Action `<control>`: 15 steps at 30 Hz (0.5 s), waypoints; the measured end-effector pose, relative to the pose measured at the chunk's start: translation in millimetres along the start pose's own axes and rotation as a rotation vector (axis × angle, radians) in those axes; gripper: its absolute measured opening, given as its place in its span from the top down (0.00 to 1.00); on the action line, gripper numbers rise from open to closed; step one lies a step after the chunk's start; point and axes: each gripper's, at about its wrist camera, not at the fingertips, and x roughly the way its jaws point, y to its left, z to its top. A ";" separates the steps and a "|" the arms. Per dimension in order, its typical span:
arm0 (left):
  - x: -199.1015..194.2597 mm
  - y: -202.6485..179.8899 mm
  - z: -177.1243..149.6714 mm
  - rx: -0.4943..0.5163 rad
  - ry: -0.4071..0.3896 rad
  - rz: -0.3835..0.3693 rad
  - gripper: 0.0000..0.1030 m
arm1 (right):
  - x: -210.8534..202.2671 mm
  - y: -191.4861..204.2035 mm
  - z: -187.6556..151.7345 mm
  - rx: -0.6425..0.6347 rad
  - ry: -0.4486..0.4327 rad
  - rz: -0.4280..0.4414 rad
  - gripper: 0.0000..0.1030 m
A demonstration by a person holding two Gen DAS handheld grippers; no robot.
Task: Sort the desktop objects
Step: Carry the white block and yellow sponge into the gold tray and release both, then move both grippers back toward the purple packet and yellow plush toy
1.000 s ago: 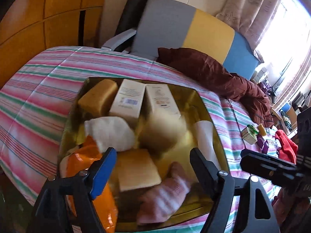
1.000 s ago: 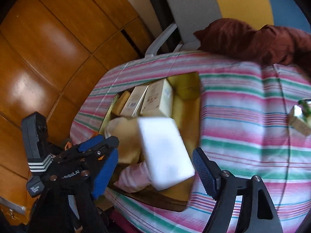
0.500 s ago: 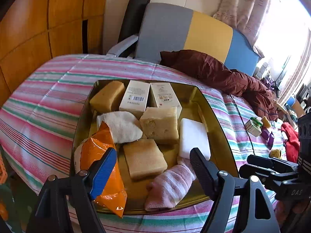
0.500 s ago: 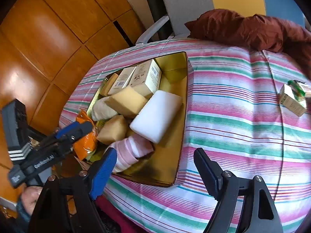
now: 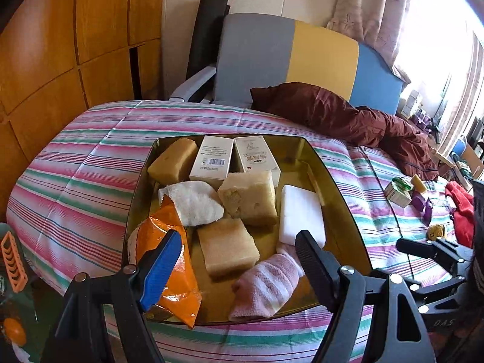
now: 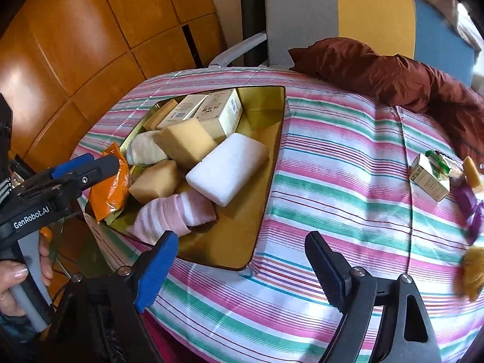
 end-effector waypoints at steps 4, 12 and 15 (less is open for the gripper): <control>-2.5 -0.7 0.0 -0.004 -0.011 -0.028 0.25 | -7.6 -11.7 0.8 0.013 -0.014 -0.021 0.16; -2.5 -10.9 -0.3 0.025 -0.007 -0.037 0.25 | -26.0 -47.7 0.1 0.072 -0.031 -0.085 0.15; -4.3 -17.8 -0.5 0.047 -0.011 -0.045 0.25 | -32.5 -67.1 -1.1 0.112 -0.028 -0.116 0.15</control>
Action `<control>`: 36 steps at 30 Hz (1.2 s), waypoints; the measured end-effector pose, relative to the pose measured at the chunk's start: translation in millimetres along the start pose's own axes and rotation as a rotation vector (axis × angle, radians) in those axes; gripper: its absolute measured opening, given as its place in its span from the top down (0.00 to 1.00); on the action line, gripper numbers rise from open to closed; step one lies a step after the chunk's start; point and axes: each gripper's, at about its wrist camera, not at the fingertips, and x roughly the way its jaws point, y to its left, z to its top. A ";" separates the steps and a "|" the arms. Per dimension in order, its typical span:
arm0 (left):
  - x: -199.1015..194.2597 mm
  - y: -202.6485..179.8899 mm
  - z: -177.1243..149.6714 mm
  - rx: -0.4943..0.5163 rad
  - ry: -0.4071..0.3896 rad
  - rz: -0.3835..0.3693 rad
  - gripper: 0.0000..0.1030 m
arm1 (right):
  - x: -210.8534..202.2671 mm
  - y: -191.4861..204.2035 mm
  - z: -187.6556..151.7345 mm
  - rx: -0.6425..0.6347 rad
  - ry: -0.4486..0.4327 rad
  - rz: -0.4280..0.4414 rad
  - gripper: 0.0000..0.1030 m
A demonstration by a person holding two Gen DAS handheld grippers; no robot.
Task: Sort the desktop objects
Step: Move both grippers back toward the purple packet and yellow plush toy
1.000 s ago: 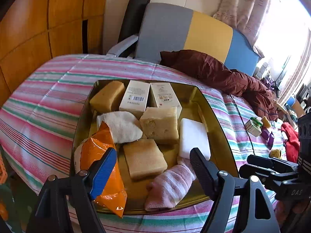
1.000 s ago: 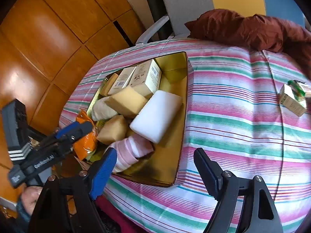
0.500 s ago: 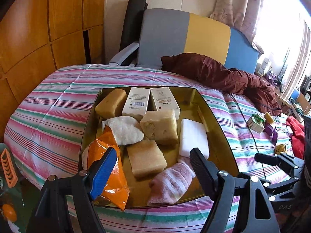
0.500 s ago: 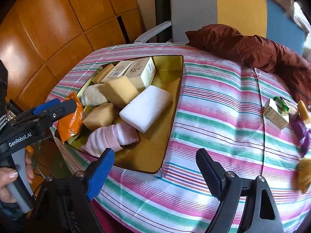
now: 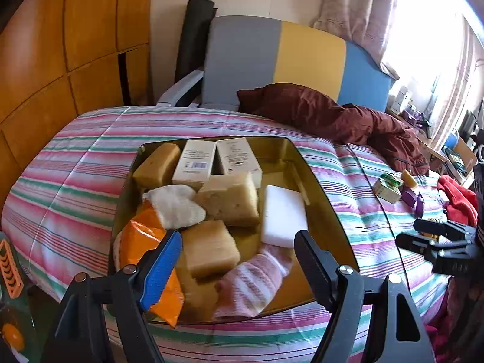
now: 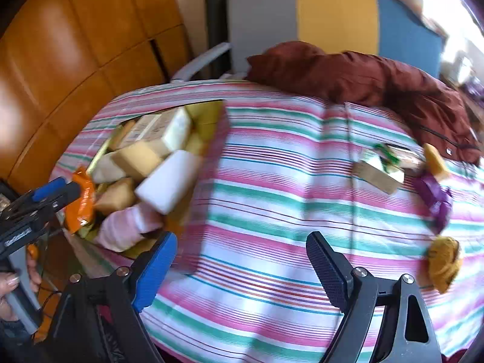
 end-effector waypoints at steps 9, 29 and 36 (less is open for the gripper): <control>3.4 -16.3 -1.8 0.031 0.014 -0.067 0.25 | -12.0 -60.3 -5.8 0.145 0.010 -0.057 0.15; 10.9 -61.0 -7.6 0.142 0.063 -0.186 0.24 | -75.5 -231.0 -16.9 0.574 -0.064 -0.156 0.20; 11.6 -81.0 -10.8 0.199 0.075 -0.225 0.23 | -68.3 -261.0 -21.4 0.611 -0.041 -0.189 0.24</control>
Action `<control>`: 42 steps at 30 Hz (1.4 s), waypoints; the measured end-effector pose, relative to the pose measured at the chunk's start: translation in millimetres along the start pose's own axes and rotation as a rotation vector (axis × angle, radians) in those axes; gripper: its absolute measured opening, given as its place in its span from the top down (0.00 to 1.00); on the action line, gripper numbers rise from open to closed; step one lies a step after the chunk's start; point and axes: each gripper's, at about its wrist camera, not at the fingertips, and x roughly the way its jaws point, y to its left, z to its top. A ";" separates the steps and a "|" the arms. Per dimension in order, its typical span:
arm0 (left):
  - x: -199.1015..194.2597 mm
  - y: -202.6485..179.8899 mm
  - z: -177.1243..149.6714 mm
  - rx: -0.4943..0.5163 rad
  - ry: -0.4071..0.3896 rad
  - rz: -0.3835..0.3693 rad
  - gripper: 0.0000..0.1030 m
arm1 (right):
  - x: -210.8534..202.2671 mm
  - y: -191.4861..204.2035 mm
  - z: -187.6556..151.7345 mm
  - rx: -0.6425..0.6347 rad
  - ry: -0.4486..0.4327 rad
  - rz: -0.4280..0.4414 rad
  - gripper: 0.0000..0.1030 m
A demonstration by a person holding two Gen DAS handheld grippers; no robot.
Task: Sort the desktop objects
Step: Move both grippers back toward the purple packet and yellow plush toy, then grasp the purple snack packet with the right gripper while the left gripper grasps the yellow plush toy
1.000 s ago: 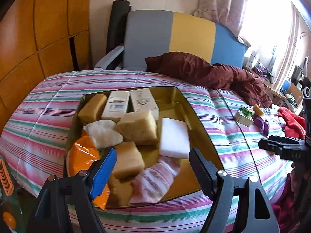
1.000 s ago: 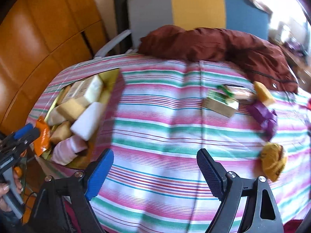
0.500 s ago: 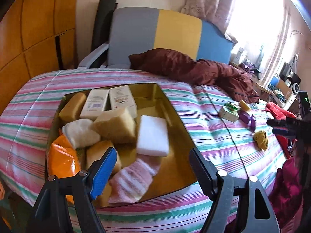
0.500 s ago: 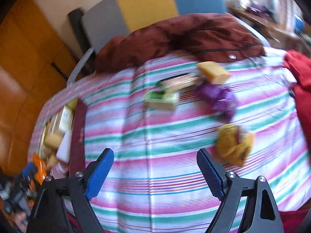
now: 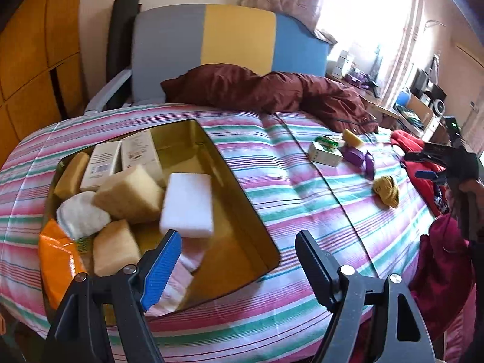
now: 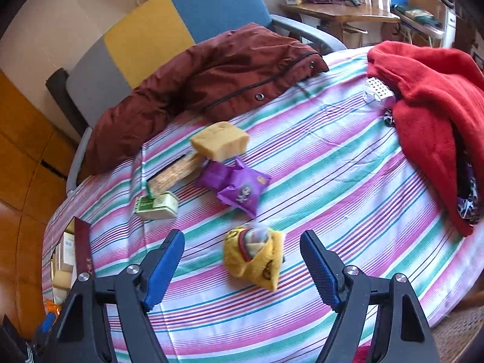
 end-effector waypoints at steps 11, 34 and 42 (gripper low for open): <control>8.5 -23.8 -2.1 0.080 0.034 -0.054 0.23 | 46.3 26.6 21.6 -0.259 0.076 -0.061 0.32; 35.4 -49.5 0.8 0.124 0.108 -0.089 0.23 | 120.9 37.1 40.1 -0.524 0.095 -0.181 0.36; 43.8 -63.5 -0.1 0.145 0.137 -0.115 0.23 | 121.8 37.9 41.0 -0.527 0.111 -0.180 0.55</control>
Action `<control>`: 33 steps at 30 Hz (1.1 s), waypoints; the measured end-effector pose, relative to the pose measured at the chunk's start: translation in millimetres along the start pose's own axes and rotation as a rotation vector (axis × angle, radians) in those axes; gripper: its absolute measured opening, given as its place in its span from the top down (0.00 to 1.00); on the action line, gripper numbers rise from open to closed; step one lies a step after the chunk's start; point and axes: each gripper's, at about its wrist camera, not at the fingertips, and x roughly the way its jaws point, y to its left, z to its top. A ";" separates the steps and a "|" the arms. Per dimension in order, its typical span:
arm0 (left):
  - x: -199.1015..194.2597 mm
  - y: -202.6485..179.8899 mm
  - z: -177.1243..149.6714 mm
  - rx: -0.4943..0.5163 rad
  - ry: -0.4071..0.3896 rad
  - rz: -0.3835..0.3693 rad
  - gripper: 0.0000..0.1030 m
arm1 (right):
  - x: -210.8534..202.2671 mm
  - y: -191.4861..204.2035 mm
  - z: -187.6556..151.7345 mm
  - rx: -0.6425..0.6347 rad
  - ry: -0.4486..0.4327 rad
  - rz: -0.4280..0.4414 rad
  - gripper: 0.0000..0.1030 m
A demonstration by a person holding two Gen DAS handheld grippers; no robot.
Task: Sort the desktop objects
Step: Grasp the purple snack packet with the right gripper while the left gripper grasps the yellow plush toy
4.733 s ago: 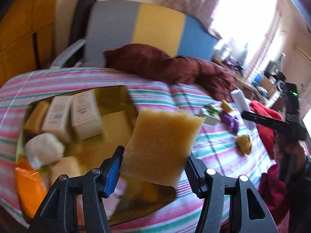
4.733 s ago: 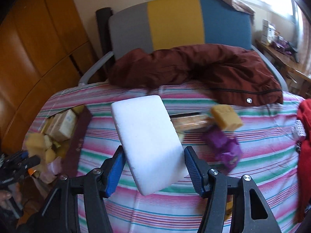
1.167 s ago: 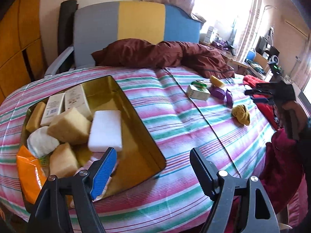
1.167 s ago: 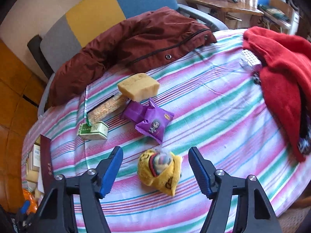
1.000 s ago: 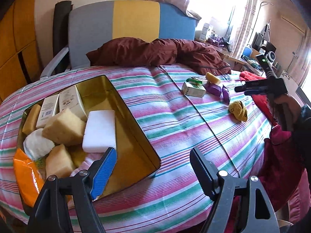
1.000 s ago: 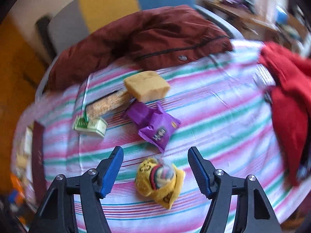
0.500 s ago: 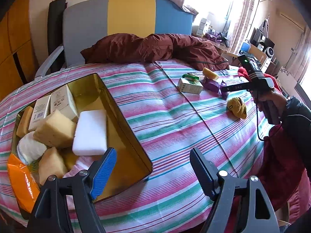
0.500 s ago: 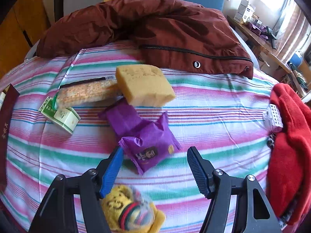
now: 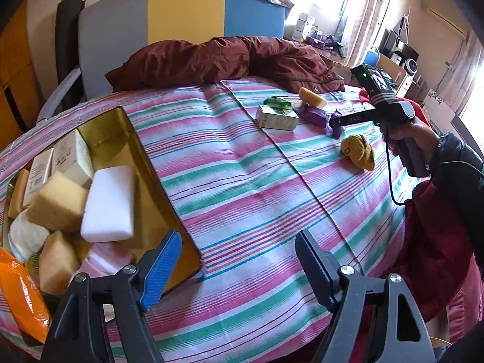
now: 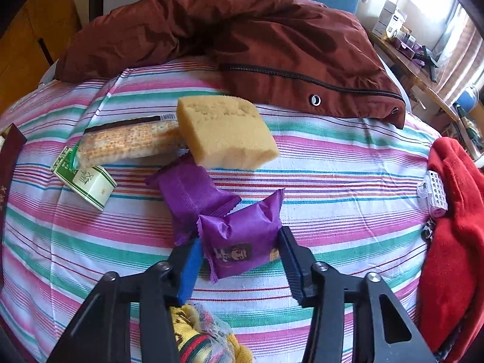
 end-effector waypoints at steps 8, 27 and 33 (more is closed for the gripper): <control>15.7 -23.8 30.8 0.041 -0.001 -0.036 0.23 | -22.2 -17.8 -0.7 0.107 -0.043 0.014 0.69; 79.7 -86.2 69.6 0.104 0.088 -0.187 0.23 | -4.2 -50.4 -1.2 0.243 -0.013 0.071 0.40; 90.9 -80.7 68.9 0.084 0.114 -0.204 0.23 | 9.0 -43.8 0.8 0.207 0.012 0.061 0.40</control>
